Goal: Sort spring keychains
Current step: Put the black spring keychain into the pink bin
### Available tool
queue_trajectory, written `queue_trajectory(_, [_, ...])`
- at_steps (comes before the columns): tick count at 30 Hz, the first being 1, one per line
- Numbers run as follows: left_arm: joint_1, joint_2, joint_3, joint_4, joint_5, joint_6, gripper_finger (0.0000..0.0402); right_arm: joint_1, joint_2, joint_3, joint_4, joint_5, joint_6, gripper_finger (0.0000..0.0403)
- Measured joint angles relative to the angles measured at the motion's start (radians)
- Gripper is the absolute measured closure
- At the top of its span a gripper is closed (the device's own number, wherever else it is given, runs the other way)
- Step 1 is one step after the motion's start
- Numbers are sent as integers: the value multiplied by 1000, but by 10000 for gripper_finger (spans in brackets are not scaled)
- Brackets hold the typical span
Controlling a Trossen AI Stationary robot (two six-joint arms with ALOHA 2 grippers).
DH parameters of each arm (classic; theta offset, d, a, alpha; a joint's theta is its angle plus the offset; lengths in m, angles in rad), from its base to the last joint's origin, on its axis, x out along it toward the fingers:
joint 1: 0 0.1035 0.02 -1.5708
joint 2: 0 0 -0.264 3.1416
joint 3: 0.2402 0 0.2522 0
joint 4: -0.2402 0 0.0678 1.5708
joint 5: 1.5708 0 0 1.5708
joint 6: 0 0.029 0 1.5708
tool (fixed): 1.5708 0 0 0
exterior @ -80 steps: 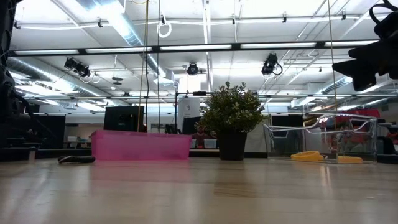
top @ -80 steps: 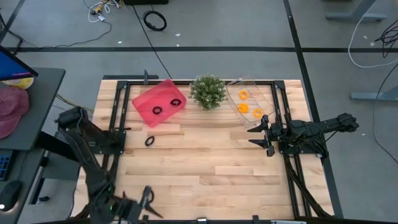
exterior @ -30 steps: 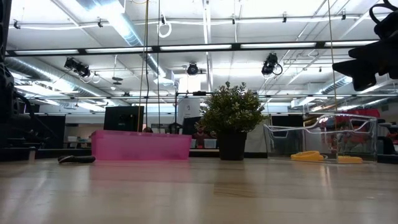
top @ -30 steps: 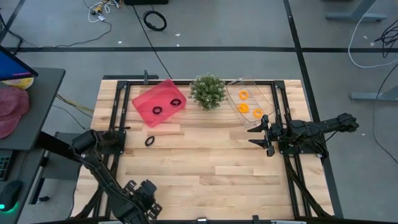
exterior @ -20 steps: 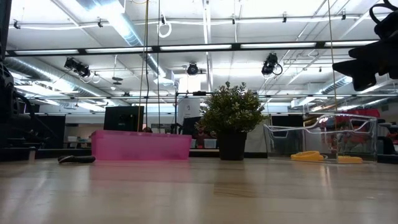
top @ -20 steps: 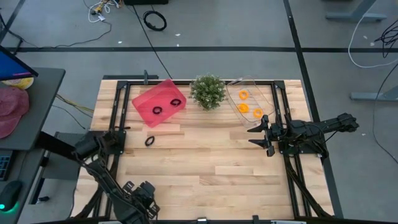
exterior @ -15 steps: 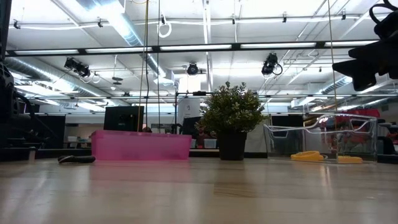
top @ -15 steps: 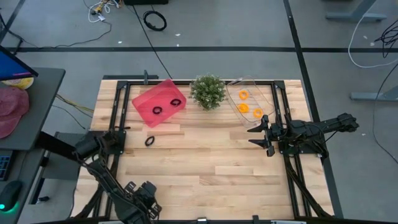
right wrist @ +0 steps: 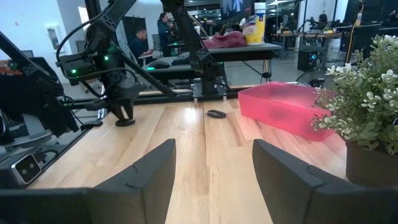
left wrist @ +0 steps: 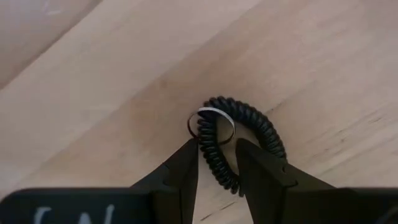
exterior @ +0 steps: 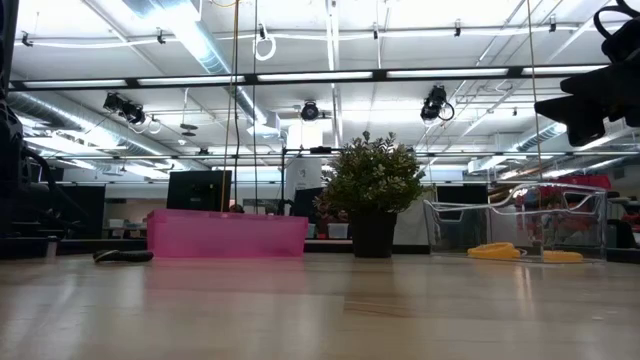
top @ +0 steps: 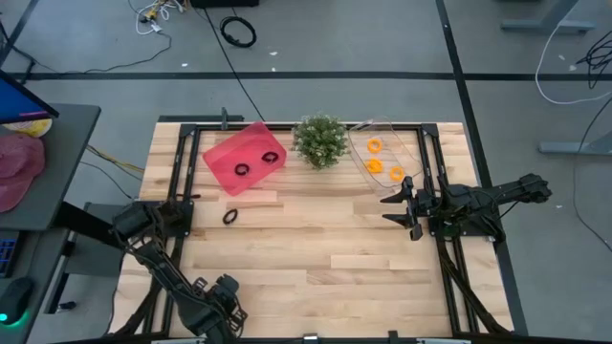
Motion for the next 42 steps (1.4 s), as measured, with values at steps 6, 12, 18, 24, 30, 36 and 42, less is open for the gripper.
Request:
queue_trajectory(6, [11, -1, -17, 10, 18, 8, 298, 0, 0, 0, 0, 0, 0, 188])
queue_trajectory(12, [18, 2, -6, 9, 13, 95, 381, 0, 0, 0, 0, 0, 0, 188])
queue_trajectory(18, [30, 6, 17, -16, -4, 152, 392, 0, 0, 0, 0, 0, 0, 188])
queue_trajectory(24, [45, 16, 75, -182, -74, 181, 392, 0, 0, 0, 0, 0, 0, 188])
queue_trajectory(30, [43, 13, 153, -340, -207, 189, 392, 0, 0, 0, 0, 0, 0, 188])
queue_trajectory(36, [57, 10, 228, -510, -304, 197, 393, 0, 0, 0, 0, 0, 0, 188])
queue_trajectory(42, [81, 8, 275, -653, -367, 215, 393, 0, 0, 0, 0, 0, 0, 188])
